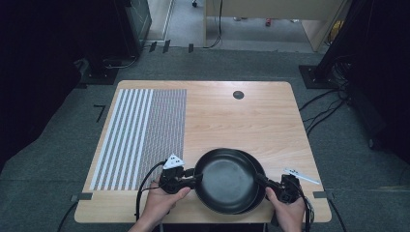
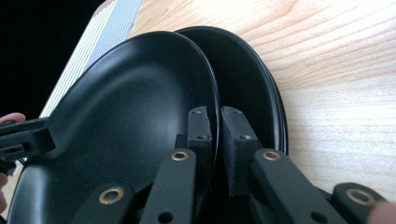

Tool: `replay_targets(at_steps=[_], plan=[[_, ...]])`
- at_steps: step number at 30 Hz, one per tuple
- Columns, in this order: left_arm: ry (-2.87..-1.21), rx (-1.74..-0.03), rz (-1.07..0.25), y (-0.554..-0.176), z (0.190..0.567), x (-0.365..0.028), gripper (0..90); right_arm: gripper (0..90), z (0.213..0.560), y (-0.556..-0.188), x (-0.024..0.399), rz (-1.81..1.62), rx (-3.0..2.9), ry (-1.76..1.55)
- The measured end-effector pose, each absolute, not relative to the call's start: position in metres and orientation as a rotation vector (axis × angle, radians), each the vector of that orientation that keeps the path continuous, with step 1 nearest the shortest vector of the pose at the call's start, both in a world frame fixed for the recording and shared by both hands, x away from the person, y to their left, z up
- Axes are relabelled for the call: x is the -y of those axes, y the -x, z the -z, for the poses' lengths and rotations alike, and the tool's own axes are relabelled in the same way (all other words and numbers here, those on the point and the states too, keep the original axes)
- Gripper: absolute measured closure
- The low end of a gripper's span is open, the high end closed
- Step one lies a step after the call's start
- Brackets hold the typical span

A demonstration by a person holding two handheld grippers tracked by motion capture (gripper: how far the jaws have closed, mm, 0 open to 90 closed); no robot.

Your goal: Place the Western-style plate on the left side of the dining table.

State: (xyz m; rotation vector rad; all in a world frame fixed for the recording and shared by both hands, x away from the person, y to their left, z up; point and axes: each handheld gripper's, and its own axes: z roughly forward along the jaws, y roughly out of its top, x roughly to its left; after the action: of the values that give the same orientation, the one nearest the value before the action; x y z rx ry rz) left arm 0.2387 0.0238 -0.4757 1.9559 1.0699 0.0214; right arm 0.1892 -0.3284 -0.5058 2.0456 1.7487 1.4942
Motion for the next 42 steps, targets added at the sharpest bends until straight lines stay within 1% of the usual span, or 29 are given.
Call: replay_targets(at_steps=[5, 13, 17, 28, 42], plan=[[-1.979, -1.061, -0.043, -0.237, 0.476, -0.024, 59.7, 82.5, 0.506, -0.191, 0.324, -1.479, -1.751, -2.044], [-1.986, -1.042, 0.018, -0.235, 0.479, -0.028, 59.5, 82.4, 0.51, -0.195, 0.325, -1.529, -1.726, -2.091], [-1.975, -1.044, 0.026, -0.234, 0.477, -0.033, 62.3, 83.0, 0.51, -0.196, 0.324, -1.525, -1.708, -2.11], [-1.939, -1.077, 0.047, -0.232, 0.477, -0.039, 65.6, 84.8, 0.511, -0.195, 0.321, -1.572, -1.636, -2.137], [-1.887, -1.117, 0.092, -0.235, 0.473, -0.047, 72.6, 85.8, 0.5, -0.189, 0.315, -1.647, -1.564, -2.113]])
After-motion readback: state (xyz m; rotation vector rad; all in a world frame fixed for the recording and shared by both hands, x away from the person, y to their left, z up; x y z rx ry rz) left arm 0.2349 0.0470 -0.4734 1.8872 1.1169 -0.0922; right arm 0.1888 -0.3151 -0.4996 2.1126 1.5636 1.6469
